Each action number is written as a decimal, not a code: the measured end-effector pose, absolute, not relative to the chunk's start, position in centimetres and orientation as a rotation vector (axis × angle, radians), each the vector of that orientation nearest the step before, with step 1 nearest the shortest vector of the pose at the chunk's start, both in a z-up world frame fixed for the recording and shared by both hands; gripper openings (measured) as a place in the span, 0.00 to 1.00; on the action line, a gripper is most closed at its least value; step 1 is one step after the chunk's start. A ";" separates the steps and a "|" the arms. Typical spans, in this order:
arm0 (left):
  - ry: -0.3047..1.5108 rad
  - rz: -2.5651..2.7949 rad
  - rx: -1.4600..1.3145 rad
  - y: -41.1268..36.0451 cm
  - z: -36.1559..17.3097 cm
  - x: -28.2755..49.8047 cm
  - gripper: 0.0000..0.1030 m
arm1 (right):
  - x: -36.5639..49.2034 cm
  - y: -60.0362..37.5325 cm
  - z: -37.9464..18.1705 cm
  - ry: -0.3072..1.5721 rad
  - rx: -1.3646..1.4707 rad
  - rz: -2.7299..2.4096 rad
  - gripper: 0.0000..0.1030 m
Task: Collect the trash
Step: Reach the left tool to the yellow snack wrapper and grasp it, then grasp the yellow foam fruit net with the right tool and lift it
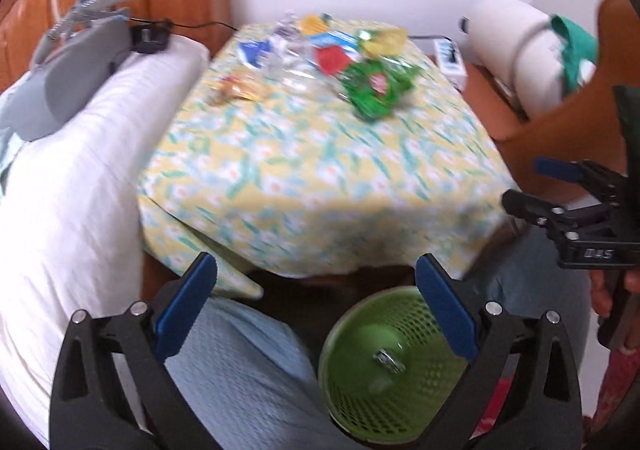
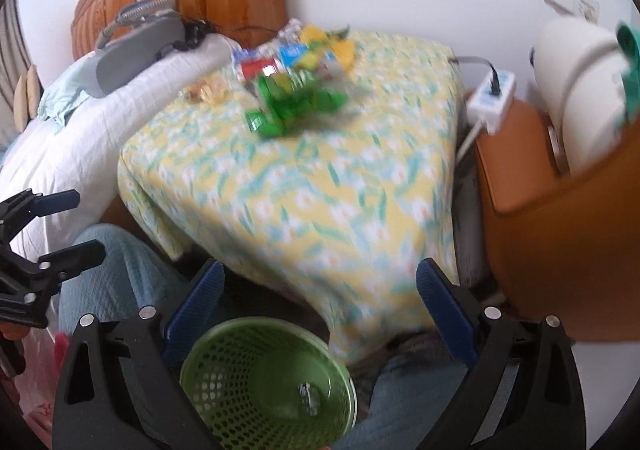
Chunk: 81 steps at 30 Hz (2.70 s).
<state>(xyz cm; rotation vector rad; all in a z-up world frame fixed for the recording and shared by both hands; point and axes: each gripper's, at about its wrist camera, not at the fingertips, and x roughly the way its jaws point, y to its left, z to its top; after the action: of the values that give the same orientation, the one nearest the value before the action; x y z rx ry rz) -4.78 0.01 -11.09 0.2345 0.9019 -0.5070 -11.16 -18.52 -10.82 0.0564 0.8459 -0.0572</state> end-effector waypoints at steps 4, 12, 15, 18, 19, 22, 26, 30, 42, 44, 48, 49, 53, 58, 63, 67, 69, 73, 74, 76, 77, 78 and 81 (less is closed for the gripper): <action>0.853 -0.460 0.229 0.4 -10.2 -2.4 0.92 | -9.0 -18.0 -9.1 0.799 0.054 -0.042 0.93; 0.828 -0.389 0.149 0.1 -9.8 5.6 0.92 | -3.4 -17.7 -6.2 0.762 0.071 -0.038 0.93; 0.845 -0.387 0.104 -0.3 -10.4 9.3 0.92 | -0.9 -18.1 -5.1 0.757 0.083 -0.033 0.93; 0.863 -0.382 0.084 -1.1 -11.3 12.1 0.92 | 1.9 -18.9 -4.2 0.754 0.102 -0.030 0.93; 0.868 -0.380 0.082 -1.4 -11.7 13.0 0.92 | 2.7 -19.1 -4.0 0.753 0.107 -0.030 0.93; 0.878 -0.371 0.081 -1.9 -12.6 15.0 0.91 | 5.4 -19.6 -3.4 0.756 0.109 -0.027 0.93; 0.896 -0.374 0.060 -2.2 -13.6 17.2 0.80 | 8.4 -20.1 -2.9 0.760 0.093 -0.021 0.93; 0.901 -0.384 0.064 -2.6 -14.2 18.3 0.69 | 10.9 -20.5 -3.0 0.781 0.087 -0.006 0.93; 0.894 -0.419 0.074 -2.9 -13.7 18.1 0.44 | 20.0 -24.1 -4.7 0.941 0.141 -0.035 0.93; 0.892 -0.418 0.071 -2.7 -13.5 18.0 0.44 | 21.9 -23.9 -5.5 0.984 0.118 -0.032 0.93; 0.885 -0.419 0.072 -2.4 -13.1 17.7 0.43 | 24.3 -22.9 -6.8 1.071 0.066 -0.005 0.91; 0.883 -0.417 0.075 -2.3 -13.0 17.7 0.43 | 24.8 -22.6 -7.1 1.092 0.055 -0.004 0.83; 0.874 -0.415 0.071 -1.8 -12.7 17.2 0.43 | 26.1 -21.7 -8.3 1.155 0.046 0.004 0.61; 0.868 -0.408 0.068 -1.3 -12.4 16.9 0.43 | 26.9 -22.0 -9.3 1.175 0.107 -0.007 0.22; 0.852 -0.408 0.056 -0.7 -11.6 16.5 0.43 | 26.2 -22.4 -8.3 1.126 0.147 -0.001 0.11; 0.830 -0.414 0.046 -0.4 -10.6 15.8 0.43 | 24.9 -22.4 -6.4 1.048 0.184 0.035 0.11; 0.821 -0.417 0.046 -0.4 -10.0 15.3 0.43 | 24.3 -22.3 -5.3 1.001 0.193 0.045 0.11; 0.796 -0.423 0.049 -0.4 -8.6 14.0 0.43 | 22.8 -22.3 -2.5 0.882 0.213 0.053 0.11; 0.789 -0.421 0.050 -0.4 -8.3 13.7 0.43 | 22.2 -22.3 -1.7 0.843 0.220 0.055 0.11; 0.778 -0.422 0.052 -0.4 -7.6 12.9 0.43 | 21.7 -22.5 -0.8 0.810 0.227 0.052 0.11; 0.773 -0.423 0.054 -0.4 -7.2 12.5 0.43 | 21.2 -22.5 -0.2 0.793 0.233 0.052 0.11; 0.769 -0.422 0.056 -0.4 -7.0 12.1 0.43 | 20.5 -22.5 0.4 0.777 0.236 0.058 0.11; 0.755 -0.425 0.061 -0.3 -6.1 10.5 0.43 | 17.4 -21.8 2.1 0.741 0.209 0.072 0.11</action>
<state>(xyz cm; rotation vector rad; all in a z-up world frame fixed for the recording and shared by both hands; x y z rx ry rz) 10.46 -0.35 -6.13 0.0609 0.7547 -0.4251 17.37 -21.76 2.06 0.2089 0.7407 0.0720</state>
